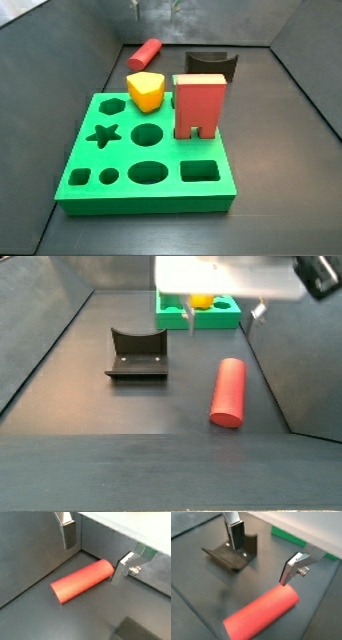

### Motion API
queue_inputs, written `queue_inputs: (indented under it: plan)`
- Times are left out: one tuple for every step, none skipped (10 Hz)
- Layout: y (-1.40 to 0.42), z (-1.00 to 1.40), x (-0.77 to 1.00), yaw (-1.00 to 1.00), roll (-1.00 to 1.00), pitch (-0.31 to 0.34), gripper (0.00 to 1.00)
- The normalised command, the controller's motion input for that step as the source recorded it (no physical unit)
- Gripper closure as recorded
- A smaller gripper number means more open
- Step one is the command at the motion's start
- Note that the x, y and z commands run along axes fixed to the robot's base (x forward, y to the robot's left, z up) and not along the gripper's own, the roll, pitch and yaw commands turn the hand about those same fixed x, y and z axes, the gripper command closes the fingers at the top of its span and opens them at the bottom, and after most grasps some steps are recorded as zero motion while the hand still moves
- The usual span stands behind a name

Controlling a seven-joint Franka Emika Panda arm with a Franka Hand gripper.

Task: Pick up the oval object. Move up. Place the oval object on the fixture. Regrasp the oval object. Move to above the board. Insert the oval object.
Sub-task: Pick up the oval object.

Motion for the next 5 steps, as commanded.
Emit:
queue_inputs:
  plan:
    - [0.25, -0.51, -0.27, -0.45, 0.24, -0.116, 0.00]
    - [0.35, -0.43, -0.16, -0.45, 0.20, -0.041, 0.00]
    - [0.45, -0.42, 0.00, -0.44, 0.13, -0.059, 0.00]
    - [0.47, -0.31, 0.05, -0.45, 0.08, -0.154, 0.00]
    - [0.44, -0.40, 0.05, -0.41, 0.10, -0.157, 0.00]
